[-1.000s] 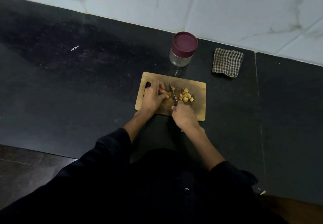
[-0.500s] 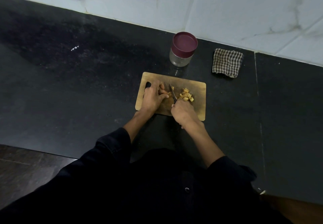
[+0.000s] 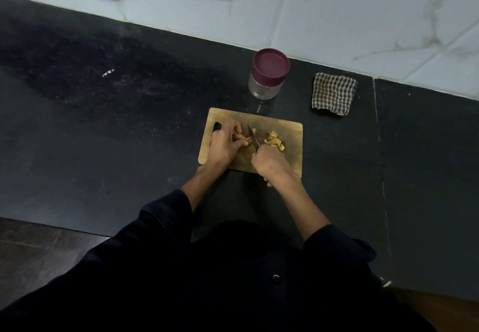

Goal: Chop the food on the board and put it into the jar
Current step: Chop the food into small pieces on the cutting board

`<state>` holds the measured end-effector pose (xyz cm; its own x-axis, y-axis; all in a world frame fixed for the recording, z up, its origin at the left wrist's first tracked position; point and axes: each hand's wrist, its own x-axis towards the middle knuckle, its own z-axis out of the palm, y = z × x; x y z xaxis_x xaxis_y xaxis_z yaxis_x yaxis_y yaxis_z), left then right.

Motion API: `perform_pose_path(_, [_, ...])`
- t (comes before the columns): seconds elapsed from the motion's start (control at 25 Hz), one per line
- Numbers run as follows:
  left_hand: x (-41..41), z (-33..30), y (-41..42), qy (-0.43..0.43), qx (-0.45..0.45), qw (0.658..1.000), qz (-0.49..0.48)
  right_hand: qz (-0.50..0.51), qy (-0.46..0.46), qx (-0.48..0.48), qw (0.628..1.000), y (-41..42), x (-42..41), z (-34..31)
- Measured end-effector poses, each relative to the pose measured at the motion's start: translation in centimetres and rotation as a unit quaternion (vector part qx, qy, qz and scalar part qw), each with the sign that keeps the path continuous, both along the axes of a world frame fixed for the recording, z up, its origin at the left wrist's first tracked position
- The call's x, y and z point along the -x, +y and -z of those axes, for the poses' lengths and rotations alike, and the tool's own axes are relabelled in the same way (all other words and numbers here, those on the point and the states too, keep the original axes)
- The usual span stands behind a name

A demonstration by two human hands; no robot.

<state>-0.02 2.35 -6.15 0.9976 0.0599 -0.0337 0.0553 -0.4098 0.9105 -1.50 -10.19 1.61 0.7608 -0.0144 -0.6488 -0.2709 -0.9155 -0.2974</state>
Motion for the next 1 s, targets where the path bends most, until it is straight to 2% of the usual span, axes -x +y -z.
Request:
perform_pose_path(0.48, [0.0, 0.3, 0.0, -0.017, -0.023, 1.000, 0.009, 0.025, 0.030, -0.015, 0.999, -0.3, 0.5, 1.1])
perform_pose_path(0.76, [-0.1, 0.5, 0.0, -0.004, -0.002, 1.000, -0.006, 0.008, -0.058, -0.014, 0.998, 0.4, 1.6, 3.3])
perform_pose_path(1.0, [0.0, 0.4, 0.0, 0.000, 0.023, 1.000, -0.017, 0.091, -0.066, -0.051, 0.992, -1.3, 2.1, 3.1])
